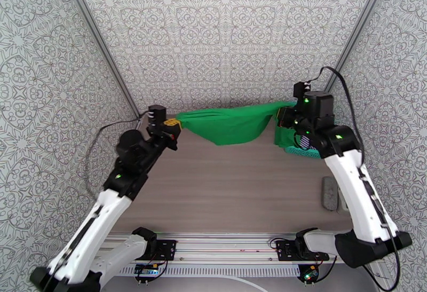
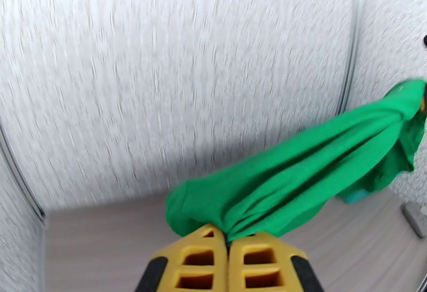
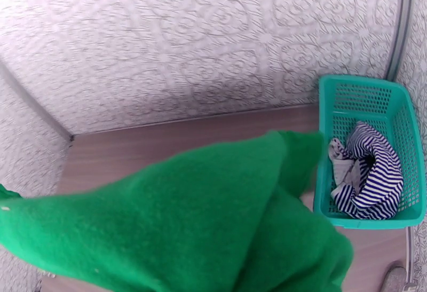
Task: Fold and stack the mixed laundry pile
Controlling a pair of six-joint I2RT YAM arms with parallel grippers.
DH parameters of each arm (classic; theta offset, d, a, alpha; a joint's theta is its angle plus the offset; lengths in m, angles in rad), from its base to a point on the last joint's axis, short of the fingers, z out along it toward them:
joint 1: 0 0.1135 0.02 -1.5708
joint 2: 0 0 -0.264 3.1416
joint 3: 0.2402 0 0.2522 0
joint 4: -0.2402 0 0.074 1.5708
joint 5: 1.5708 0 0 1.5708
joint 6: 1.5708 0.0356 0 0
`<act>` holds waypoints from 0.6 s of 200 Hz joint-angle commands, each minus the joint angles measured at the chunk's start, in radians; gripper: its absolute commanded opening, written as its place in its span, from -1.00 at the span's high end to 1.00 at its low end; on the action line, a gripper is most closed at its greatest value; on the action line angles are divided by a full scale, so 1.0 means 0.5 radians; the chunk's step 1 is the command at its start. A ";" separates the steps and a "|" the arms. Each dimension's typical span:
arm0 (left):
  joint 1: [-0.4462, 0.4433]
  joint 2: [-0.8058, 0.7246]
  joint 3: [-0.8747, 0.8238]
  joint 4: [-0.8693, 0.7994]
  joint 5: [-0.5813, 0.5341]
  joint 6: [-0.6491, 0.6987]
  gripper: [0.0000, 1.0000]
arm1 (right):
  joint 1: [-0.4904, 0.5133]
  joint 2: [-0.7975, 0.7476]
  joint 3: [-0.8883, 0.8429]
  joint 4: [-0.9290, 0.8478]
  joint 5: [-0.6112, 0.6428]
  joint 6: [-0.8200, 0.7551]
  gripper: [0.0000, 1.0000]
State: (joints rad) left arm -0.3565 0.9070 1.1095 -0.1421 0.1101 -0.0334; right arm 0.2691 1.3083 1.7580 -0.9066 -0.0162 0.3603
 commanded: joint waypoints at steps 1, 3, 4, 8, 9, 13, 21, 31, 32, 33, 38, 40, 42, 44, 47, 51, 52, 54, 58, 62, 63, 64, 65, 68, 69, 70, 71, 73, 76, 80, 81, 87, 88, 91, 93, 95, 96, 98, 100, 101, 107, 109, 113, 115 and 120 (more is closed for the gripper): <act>-0.039 -0.033 0.219 -0.362 -0.031 0.124 1.00 | -0.014 -0.042 0.124 -0.344 -0.185 -0.041 1.00; -0.043 -0.030 0.244 -0.397 -0.032 0.125 1.00 | -0.014 -0.042 0.130 -0.368 -0.198 -0.042 1.00; -0.044 -0.028 0.256 -0.416 -0.034 0.125 1.00 | -0.015 -0.042 0.134 -0.379 -0.204 -0.042 1.00; -0.048 -0.013 0.311 -0.494 -0.042 0.128 1.00 | -0.014 -0.045 0.143 -0.429 -0.224 -0.040 1.00; -0.049 -0.009 0.325 -0.515 -0.044 0.128 1.00 | -0.014 -0.045 0.148 -0.442 -0.228 -0.038 1.00; -0.052 0.012 0.386 -0.604 -0.055 0.128 1.00 | -0.014 -0.043 0.160 -0.493 -0.243 -0.034 1.00; -0.056 0.068 0.507 -0.777 -0.071 0.129 1.00 | -0.014 -0.033 0.181 -0.577 -0.270 -0.030 1.00; -0.057 0.149 0.635 -0.974 -0.093 0.119 1.00 | -0.014 0.004 0.210 -0.701 -0.323 -0.038 1.00; -0.057 0.157 0.648 -0.992 -0.098 0.118 1.00 | -0.014 0.009 0.214 -0.710 -0.326 -0.039 1.00; -0.056 0.167 0.660 -1.001 -0.101 0.115 1.00 | -0.014 0.014 0.217 -0.720 -0.330 -0.039 1.00; -0.053 0.210 0.711 -1.080 -0.136 0.104 1.00 | -0.014 0.036 0.229 -0.762 -0.338 -0.039 1.00; -0.050 0.228 0.725 -1.104 -0.149 0.100 1.00 | -0.014 0.041 0.231 -0.766 -0.338 -0.041 1.00; -0.047 0.246 0.737 -1.122 -0.162 0.093 1.00 | -0.014 0.055 0.233 -0.780 -0.339 -0.045 1.00; -0.040 0.261 0.748 -1.134 -0.173 0.086 1.00 | -0.014 0.064 0.233 -0.786 -0.337 -0.046 1.00; -0.028 0.289 0.759 -1.151 -0.178 0.081 1.00 | -0.014 0.077 0.230 -0.792 -0.336 -0.048 1.00; -0.008 0.327 0.768 -1.163 -0.178 0.072 1.00 | -0.014 0.093 0.230 -0.794 -0.332 -0.050 1.00; 0.000 0.336 0.770 -1.165 -0.176 0.071 1.00 | -0.014 0.105 0.230 -0.795 -0.330 -0.051 1.00; 0.015 0.357 0.773 -1.166 -0.171 0.068 1.00 | -0.014 0.119 0.229 -0.792 -0.330 -0.054 1.00; 0.046 0.399 0.782 -1.165 -0.153 0.056 1.00 | -0.015 0.148 0.235 -0.789 -0.330 -0.057 1.00; 0.080 0.444 0.791 -1.157 -0.132 0.037 1.00 | -0.014 0.175 0.244 -0.785 -0.332 -0.062 1.00; 0.088 0.453 0.792 -1.154 -0.124 0.034 1.00 | -0.016 0.194 0.249 -0.780 -0.336 -0.068 1.00; 0.095 0.464 0.795 -1.151 -0.118 0.029 1.00 | -0.016 0.204 0.255 -0.777 -0.338 -0.069 1.00; 0.105 0.469 0.796 -1.147 -0.109 0.026 1.00 | -0.017 0.214 0.258 -0.773 -0.341 -0.071 1.00; 0.128 0.508 0.804 -1.132 -0.080 0.013 1.00 | -0.018 0.245 0.274 -0.765 -0.346 -0.076 1.00; 0.140 0.520 0.807 -1.127 -0.071 0.011 1.00 | -0.019 0.256 0.280 -0.761 -0.349 -0.076 1.00; 0.149 0.531 0.809 -1.119 -0.061 0.007 1.00 | -0.019 0.268 0.286 -0.758 -0.350 -0.076 1.00; 0.159 0.541 0.811 -1.111 -0.048 0.004 1.00 | -0.020 0.280 0.291 -0.756 -0.354 -0.079 1.00; 0.177 0.564 0.812 -1.094 -0.026 0.000 1.00 | -0.020 0.300 0.302 -0.747 -0.358 -0.083 1.00; 0.201 0.596 0.815 -1.063 0.001 -0.010 1.00 | -0.022 0.338 0.324 -0.734 -0.362 -0.088 1.00; 0.230 0.637 0.820 -1.016 0.034 -0.020 1.00 | -0.025 0.375 0.345 -0.719 -0.367 -0.090 1.00; 0.237 0.648 0.822 -1.004 0.040 -0.022 1.00 | -0.026 0.398 0.361 -0.706 -0.368 -0.091 1.00; 0.269 0.708 0.837 -0.925 0.076 -0.028 1.00 | -0.030 0.465 0.404 -0.650 -0.387 -0.101 1.00; 0.275 0.717 0.838 -0.911 0.080 -0.028 1.00 | -0.031 0.470 0.411 -0.639 -0.392 -0.102 1.00; 0.284 0.745 0.851 -0.870 0.096 -0.026 1.00 | -0.033 0.506 0.432 -0.602 -0.412 -0.107 1.00; 0.294 0.765 0.859 -0.844 0.106 -0.022 1.00 | -0.034 0.515 0.438 -0.588 -0.418 -0.107 1.00; 0.302 0.784 0.868 -0.816 0.115 -0.019 1.00 | -0.037 0.546 0.461 -0.549 -0.438 -0.112 1.00; 0.306 0.789 0.874 -0.803 0.119 -0.018 1.00 | -0.037 0.556 0.468 -0.535 -0.447 -0.111 1.00; 0.314 0.811 0.886 -0.775 0.124 -0.012 1.00 | -0.040 0.572 0.485 -0.508 -0.463 -0.113 1.00; 0.318 0.830 0.897 -0.750 0.127 -0.009 1.00 | -0.041 0.594 0.506 -0.479 -0.479 -0.114 1.00; 0.322 0.838 0.905 -0.738 0.128 -0.008 1.00 | -0.041 0.606 0.514 -0.467 -0.487 -0.115 1.00; 0.340 0.895 0.953 -0.665 0.119 -0.001 1.00 | -0.051 0.667 0.580 -0.387 -0.537 -0.121 1.00; 0.346 0.913 0.978 -0.643 0.112 -0.001 1.00 | -0.052 0.686 0.606 -0.365 -0.550 -0.122 1.00; 0.365 0.950 1.024 -0.609 0.106 0.004 1.00 | -0.059 0.731 0.663 -0.325 -0.576 -0.124 1.00; 0.374 0.969 1.051 -0.596 0.107 0.007 1.00 | -0.061 0.749 0.697 -0.311 -0.583 -0.121 1.00; 0.389 1.012 1.127 -0.567 0.118 0.015 1.00 | -0.070 0.816 0.792 -0.286 -0.597 -0.115 1.00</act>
State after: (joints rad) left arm -0.2016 1.3544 1.5253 -0.5716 0.1337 -0.0231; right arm 0.2573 1.6215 1.9862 -1.2098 -0.2264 0.3206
